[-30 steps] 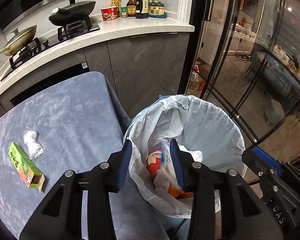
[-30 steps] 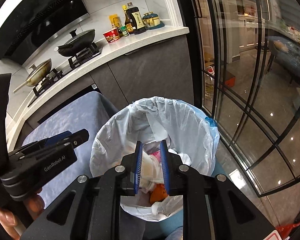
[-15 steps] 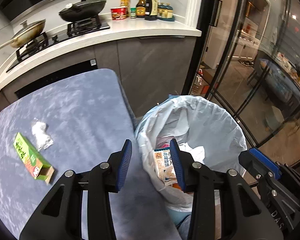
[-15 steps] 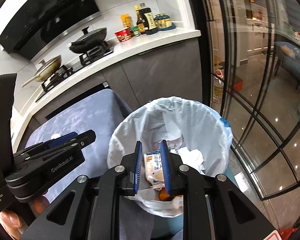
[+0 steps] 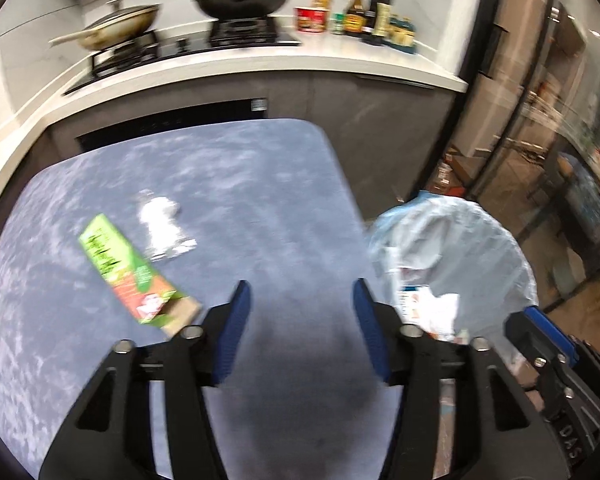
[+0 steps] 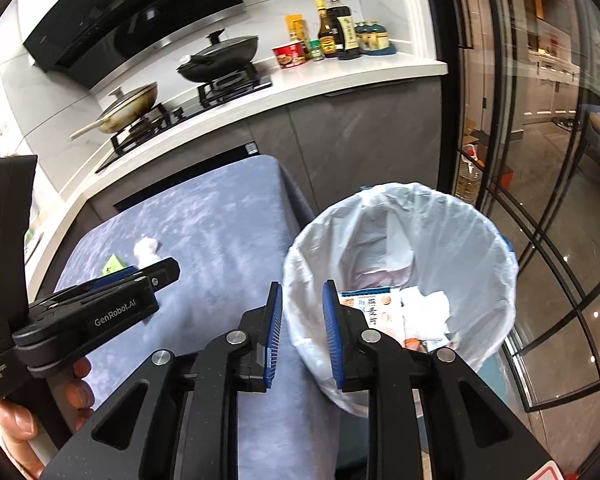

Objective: Collect trash
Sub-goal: 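Carry the packet and tube over the bin and open both tools, then grasp the green NB wasabi box with the left tool while the right tool grasps the clear plastic bag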

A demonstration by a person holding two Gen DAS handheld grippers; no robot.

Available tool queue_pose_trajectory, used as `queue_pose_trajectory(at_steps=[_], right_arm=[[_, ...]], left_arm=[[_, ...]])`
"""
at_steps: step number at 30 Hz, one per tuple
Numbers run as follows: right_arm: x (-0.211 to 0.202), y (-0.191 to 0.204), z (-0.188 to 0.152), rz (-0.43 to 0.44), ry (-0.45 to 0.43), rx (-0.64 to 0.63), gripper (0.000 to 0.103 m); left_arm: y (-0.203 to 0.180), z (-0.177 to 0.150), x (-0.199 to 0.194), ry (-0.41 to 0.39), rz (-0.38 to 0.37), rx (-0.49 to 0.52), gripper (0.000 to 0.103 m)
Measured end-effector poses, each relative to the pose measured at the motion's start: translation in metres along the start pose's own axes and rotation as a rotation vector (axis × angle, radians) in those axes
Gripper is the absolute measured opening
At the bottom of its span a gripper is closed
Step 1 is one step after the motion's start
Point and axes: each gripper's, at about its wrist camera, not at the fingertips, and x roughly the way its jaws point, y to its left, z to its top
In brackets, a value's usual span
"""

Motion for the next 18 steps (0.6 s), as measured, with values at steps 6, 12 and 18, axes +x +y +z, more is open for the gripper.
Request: queue_pose_trajectory(at_steps=[6,12,18], right_arm=[[0.008,0.027,-0.005,0.021,0.021,-0.035,0.026],[0.017,0.048,-0.009,0.035,0.041,-0.073,0.026],[0.027,0.062,-0.008,0.045,0.059,-0.095,0.026]], left_arm=[[0.044,0.000,0.004,-0.019,0.162,-0.098,0.083],[0.077,0.008,0.025,0.023,0.285,-0.175,0.087],[0.097,0.011,0.053,0.092,0.360,-0.241,0.087]])
